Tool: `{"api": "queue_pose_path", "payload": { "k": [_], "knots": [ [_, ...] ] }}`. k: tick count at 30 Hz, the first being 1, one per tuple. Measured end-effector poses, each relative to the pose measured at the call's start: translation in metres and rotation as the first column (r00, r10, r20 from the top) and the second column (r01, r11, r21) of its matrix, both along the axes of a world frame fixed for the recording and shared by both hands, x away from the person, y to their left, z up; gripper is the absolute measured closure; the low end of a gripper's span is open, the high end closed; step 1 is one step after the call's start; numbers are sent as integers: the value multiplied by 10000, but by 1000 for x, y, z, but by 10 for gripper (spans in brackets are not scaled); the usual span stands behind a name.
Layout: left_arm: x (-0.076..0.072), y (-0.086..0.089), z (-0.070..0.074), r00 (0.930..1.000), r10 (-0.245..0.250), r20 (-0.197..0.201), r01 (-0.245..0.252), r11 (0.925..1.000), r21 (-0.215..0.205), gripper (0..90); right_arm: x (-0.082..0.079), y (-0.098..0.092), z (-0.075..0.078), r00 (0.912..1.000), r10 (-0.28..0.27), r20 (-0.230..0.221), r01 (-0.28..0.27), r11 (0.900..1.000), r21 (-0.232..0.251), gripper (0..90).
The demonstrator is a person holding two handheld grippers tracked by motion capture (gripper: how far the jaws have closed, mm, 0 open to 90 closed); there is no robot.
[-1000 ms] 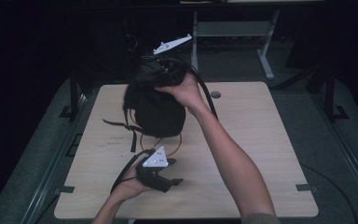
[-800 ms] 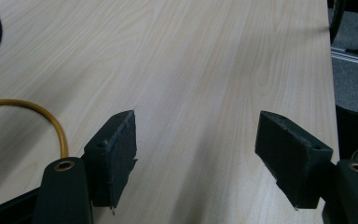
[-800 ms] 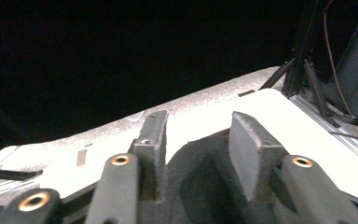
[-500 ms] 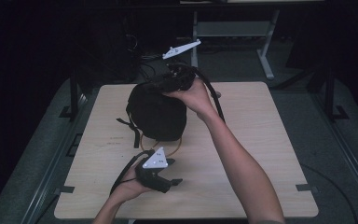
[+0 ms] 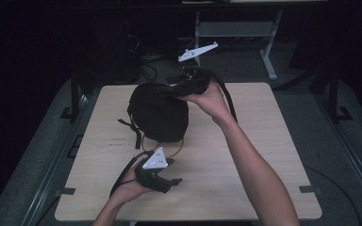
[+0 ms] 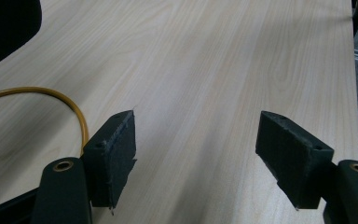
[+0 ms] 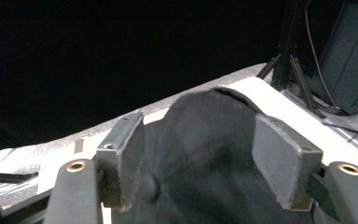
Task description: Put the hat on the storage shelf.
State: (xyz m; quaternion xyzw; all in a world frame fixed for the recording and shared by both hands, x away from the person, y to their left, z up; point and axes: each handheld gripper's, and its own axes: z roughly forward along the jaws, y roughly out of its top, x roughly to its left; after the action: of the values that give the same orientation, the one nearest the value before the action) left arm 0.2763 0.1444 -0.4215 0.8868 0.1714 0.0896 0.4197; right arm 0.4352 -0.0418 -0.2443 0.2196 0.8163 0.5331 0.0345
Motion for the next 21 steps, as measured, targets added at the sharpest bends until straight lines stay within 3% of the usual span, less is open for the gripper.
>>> {"api": "queue_pose_path", "payload": {
  "k": [21],
  "knots": [
    [0, -1, -2, 10000, 44, 66, -45, 10000, 88, 259, -19, -61, -12, 9957, -923, 2, 923, 9957, 53, 212]
  ]
}}
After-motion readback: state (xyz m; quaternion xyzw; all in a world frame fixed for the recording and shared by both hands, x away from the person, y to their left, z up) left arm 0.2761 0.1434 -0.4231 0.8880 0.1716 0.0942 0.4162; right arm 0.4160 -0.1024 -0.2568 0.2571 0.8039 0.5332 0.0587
